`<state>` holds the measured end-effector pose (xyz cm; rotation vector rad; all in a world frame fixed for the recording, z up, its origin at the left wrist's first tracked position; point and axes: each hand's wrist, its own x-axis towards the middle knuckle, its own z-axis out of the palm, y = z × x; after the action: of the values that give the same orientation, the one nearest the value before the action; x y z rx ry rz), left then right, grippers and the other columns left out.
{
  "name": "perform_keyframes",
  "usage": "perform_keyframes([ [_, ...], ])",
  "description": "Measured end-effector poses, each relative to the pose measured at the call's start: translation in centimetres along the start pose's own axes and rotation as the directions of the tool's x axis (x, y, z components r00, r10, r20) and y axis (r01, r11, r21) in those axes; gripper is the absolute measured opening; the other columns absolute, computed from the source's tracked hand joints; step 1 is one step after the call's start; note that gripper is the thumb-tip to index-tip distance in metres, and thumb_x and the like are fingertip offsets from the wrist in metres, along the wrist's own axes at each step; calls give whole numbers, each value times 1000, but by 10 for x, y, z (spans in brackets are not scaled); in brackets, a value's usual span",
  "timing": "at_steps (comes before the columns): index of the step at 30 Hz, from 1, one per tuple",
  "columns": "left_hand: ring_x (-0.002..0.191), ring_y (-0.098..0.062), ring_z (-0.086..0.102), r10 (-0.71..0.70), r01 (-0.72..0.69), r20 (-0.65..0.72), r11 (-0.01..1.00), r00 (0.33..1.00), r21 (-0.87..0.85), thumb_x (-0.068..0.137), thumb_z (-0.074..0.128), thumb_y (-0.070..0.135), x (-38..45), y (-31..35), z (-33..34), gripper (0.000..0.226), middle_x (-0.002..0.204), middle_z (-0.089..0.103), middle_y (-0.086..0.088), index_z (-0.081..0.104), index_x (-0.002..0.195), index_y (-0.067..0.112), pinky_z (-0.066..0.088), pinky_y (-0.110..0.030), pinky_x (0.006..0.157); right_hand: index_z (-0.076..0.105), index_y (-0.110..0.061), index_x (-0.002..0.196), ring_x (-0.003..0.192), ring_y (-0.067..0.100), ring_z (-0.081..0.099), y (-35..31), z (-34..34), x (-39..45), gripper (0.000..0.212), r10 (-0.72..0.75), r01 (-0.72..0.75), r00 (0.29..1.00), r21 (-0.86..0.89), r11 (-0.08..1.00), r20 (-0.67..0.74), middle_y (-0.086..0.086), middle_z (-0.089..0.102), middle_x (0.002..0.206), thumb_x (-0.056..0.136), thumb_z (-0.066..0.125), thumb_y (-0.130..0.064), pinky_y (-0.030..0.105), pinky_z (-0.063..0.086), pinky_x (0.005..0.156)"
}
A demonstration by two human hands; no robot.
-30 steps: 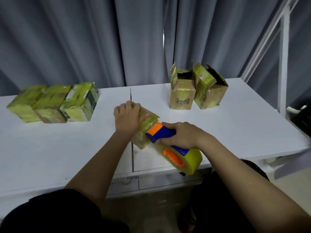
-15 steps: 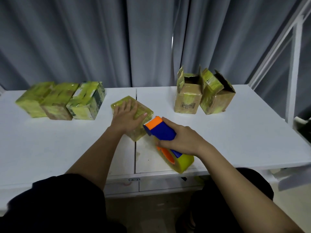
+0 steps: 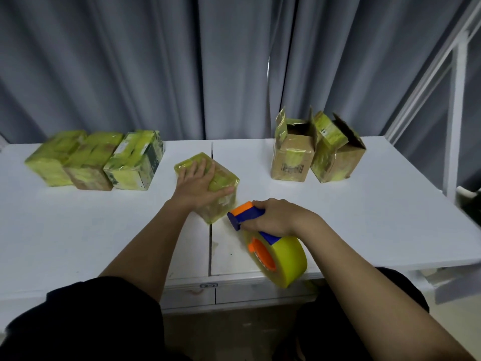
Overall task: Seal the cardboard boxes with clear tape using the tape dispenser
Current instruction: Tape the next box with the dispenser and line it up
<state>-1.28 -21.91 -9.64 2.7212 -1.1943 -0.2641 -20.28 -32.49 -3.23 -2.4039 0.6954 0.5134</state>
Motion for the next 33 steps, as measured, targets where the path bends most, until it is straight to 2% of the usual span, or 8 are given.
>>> perform_keyframes([
  [4,146,-23,-13,14,-14,-9,1000,1000,12,79,38,79,3,-2,2,100,160,-11,-3,-3,152,26,-10,-45,116,48,-24,134,94,20,57,-12,-3,31,66,68,-64,996,-61,996,63,3,57,117,79,63,-58,27,46,74],
  [8,146,-23,-12,18,-17,-38,1000,999,23,84,38,73,4,-2,5,92,160,-8,-3,-1,152,25,-9,-46,116,60,-18,107,82,22,61,-26,-9,60,62,100,-89,992,-124,988,82,6,61,102,65,65,-64,28,45,66],
  [13,147,-25,-11,26,-25,-28,999,999,47,87,34,72,4,-1,5,89,160,-8,-4,-2,152,24,-8,-47,116,61,-19,104,78,20,61,-31,-13,67,57,96,-77,989,-163,984,111,4,62,93,67,65,-62,28,47,66],
  [18,146,-21,-12,28,-28,-26,1000,999,-5,87,35,71,3,-5,4,87,160,-9,0,-1,153,27,-10,-44,115,55,-21,108,71,15,50,-46,7,54,40,-14,50,998,-560,827,69,-3,49,79,80,60,-50,27,38,64],
  [20,146,-22,-13,29,-29,-26,1000,999,-10,87,36,71,2,-7,4,87,160,-9,0,-1,153,28,-10,-44,115,55,-25,118,74,16,52,-44,7,49,49,-31,65,997,-539,840,70,-4,51,84,79,60,-55,28,38,63],
  [25,146,-21,-14,13,-15,-40,999,999,-44,83,36,76,7,-7,7,91,160,-10,0,0,152,28,-13,-44,114,35,-37,144,108,21,57,-8,-8,25,71,-103,88,994,-385,919,-20,-2,57,127,81,57,-63,31,47,82],
  [30,141,-30,7,-38,46,-129,997,991,60,73,29,82,0,3,8,97,156,7,-7,10,151,27,5,-45,114,10,-48,149,106,20,57,25,-14,12,84,-118,29,956,-316,948,-267,-4,57,124,81,58,-61,28,40,74],
  [33,132,-35,25,-41,77,-167,973,985,216,83,35,73,-2,13,8,89,149,23,-12,13,150,18,19,-47,111,7,-48,149,102,21,57,34,-12,14,86,-108,10,927,-264,964,-359,-4,58,121,81,58,-60,28,39,73],
])
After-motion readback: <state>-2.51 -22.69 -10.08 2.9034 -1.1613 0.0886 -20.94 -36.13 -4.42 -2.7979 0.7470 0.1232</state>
